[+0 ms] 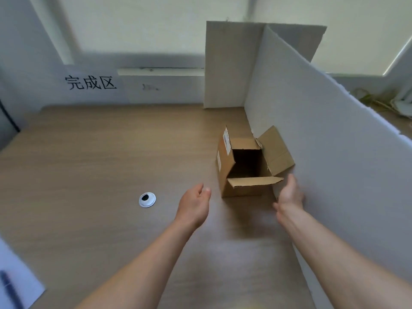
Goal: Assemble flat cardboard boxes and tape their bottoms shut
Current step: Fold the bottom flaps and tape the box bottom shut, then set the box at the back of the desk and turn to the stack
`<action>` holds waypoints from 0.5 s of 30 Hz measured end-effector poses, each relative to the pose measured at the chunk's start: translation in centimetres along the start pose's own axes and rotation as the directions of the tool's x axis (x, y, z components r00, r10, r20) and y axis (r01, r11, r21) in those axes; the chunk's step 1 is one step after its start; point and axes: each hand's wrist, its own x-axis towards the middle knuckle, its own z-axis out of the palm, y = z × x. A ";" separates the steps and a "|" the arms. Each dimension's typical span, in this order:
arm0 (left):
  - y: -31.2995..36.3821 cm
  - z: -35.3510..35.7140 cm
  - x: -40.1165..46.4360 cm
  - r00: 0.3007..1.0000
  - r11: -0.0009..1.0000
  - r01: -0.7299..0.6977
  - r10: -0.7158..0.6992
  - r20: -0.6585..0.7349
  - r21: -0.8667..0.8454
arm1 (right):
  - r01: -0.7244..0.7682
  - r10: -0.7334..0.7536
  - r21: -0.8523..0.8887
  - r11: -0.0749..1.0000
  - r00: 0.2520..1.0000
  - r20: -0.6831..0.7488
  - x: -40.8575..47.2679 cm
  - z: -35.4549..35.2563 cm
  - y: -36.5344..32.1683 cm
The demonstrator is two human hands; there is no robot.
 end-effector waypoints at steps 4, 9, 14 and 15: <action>-2.0 -5.2 -5.4 0.998 0.982 -0.065 0.069 -0.015 0.176 | 0.120 -0.126 -0.280 0.953 0.992 -0.003 -7.9 -1.8 2.3; -5.5 -13.2 -14.0 0.988 0.957 -0.097 0.126 -0.090 0.273 | 0.575 -0.315 -0.548 0.608 0.807 0.499 -19.6 -2.6 6.2; -10.2 -21.6 -22.3 0.961 0.921 -0.059 0.157 -0.230 0.385 | 0.872 -0.358 -0.409 0.269 0.484 0.799 -30.9 -0.4 8.9; -11.1 -23.2 -23.9 0.954 0.916 -0.034 0.149 -0.259 0.401 | 0.906 -0.358 -0.368 0.207 0.420 0.834 -33.0 0.1 9.4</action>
